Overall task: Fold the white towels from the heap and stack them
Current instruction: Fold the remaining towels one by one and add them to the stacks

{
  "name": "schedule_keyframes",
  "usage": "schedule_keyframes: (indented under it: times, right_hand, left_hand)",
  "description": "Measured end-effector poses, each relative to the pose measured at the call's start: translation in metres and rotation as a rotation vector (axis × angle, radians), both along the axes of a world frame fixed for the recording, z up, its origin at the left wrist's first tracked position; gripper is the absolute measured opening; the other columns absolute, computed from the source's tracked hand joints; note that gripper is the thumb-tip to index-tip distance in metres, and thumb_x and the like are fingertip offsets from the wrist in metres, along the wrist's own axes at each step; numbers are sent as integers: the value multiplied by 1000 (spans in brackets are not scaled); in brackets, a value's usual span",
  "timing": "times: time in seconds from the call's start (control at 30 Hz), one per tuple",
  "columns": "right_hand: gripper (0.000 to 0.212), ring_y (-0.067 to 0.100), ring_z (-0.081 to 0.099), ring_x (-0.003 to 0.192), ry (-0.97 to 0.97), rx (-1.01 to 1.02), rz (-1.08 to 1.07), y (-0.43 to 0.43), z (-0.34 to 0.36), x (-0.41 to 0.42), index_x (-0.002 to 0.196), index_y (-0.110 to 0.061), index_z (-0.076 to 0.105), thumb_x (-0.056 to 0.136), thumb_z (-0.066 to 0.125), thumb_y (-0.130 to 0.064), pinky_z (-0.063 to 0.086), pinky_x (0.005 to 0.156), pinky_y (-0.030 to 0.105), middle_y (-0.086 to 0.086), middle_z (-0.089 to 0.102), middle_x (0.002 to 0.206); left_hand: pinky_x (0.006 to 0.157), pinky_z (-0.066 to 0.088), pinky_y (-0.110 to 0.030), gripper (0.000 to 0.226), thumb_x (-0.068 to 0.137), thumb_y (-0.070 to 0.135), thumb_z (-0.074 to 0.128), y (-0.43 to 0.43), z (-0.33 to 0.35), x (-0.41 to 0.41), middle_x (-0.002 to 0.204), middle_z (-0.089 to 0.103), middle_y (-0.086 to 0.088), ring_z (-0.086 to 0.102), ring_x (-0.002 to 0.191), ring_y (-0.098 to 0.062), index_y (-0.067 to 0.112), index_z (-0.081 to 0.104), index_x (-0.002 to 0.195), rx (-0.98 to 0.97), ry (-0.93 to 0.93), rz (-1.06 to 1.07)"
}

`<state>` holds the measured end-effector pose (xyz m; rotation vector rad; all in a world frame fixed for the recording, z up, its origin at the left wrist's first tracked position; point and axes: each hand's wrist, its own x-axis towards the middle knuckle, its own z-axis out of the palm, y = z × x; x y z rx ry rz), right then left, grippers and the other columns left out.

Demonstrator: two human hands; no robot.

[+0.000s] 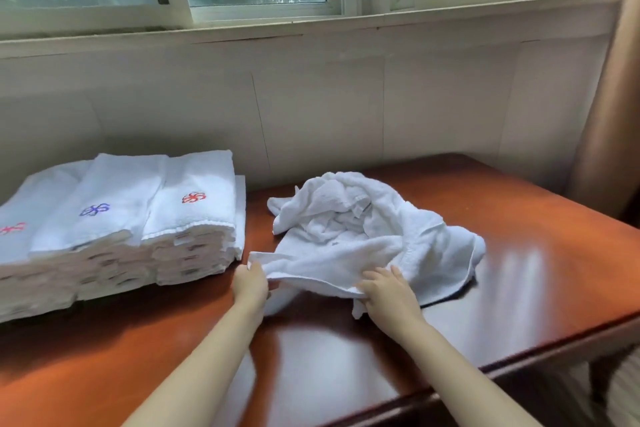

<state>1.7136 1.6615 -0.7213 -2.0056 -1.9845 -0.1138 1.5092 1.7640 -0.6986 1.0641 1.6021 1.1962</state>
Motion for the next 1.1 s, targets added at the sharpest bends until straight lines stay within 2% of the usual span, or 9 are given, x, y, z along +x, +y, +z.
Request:
schedule_keyframes:
  times: [0.07, 0.2, 0.33, 0.63, 0.73, 0.8, 0.9, 0.97, 1.1]
  right_hand:
    - [14, 22, 55, 100, -13, 4, 52, -9, 11, -20, 83, -21, 66, 85, 52, -23, 28, 99, 30, -3, 63, 91]
    - [33, 24, 57, 48, -142, 153, 56, -21, 31, -60, 54, -15, 58, 61, 86, -32, 44, 52, 22, 0, 57, 50]
    - [33, 30, 57, 93, -65, 82, 94, -26, 27, -106, 92, -6, 61, 94, 48, -36, 36, 66, 32, 12, 62, 95]
    - [21, 29, 56, 102, -220, -33, 49, -26, 43, -155, 102, -13, 58, 83, 50, -18, 36, 86, 34, 8, 60, 107]
    - [15, 29, 54, 102, -95, -17, 125, -25, 48, -173, 103, -13, 54, 93, 43, -14, 34, 71, 34, 8, 57, 108]
    - [10, 29, 54, 99, 18, 28, 158, -25, 60, -184, 98, -16, 50, 95, 41, -14, 31, 64, 32, 6, 56, 105]
    - [10, 30, 55, 97, 134, 20, 253, -27, 82, -200, 102, -18, 52, 97, 42, -18, 37, 66, 34, 5, 60, 107]
    - [15, 30, 57, 94, 176, -6, 330, -30, 92, -210, 105, -16, 54, 98, 45, -24, 45, 72, 37, 6, 61, 102]
    - [20, 23, 47, 78, 313, -52, 371, -37, 95, -219, 84, -21, 44, 93, 57, -35, 36, 63, 32, 2, 51, 81]
  left_hand:
    - [37, 41, -16, 44, 103, 29, 36, -5, 5, -25, 98, 59, -18, 53, 57, -19, -8, 57, 113, 32, 21, 101]
    - [88, 47, -38, 46, 102, 27, 34, -15, 14, -75, 124, 56, -27, 56, 104, -39, -10, 51, 123, -9, 32, 212]
    - [100, 44, -42, 44, 101, 24, 33, -20, 34, -124, 133, 51, -25, 52, 119, -36, -8, 46, 129, 2, -78, 336]
    - [98, 35, -27, 42, 102, 16, 29, -44, 67, -226, 145, 44, -4, 48, 123, -21, 9, 31, 144, 172, -330, 771]
    - [100, 34, -36, 62, 83, -2, 47, -58, 51, -229, 147, 28, -15, 41, 123, -33, 21, 36, 140, 284, 244, 512]
    - [108, 28, -42, 70, 71, -2, 54, -65, 39, -225, 151, 18, -13, 27, 135, -35, 27, 47, 135, 325, 738, 121]
    - [113, 16, -41, 66, 73, 10, 56, -73, 22, -199, 156, 15, -1, 9, 144, -26, 37, 48, 133, 242, 1157, -492]
    - [106, 29, -40, 40, 84, 20, 52, -77, 14, -187, 144, 41, 3, 30, 137, -23, 31, 58, 123, 276, 1151, -596]
    - [68, 42, -32, 28, 83, 8, 40, -76, 31, -201, 95, 66, 4, 58, 90, -23, 28, 59, 87, 321, 680, -382]
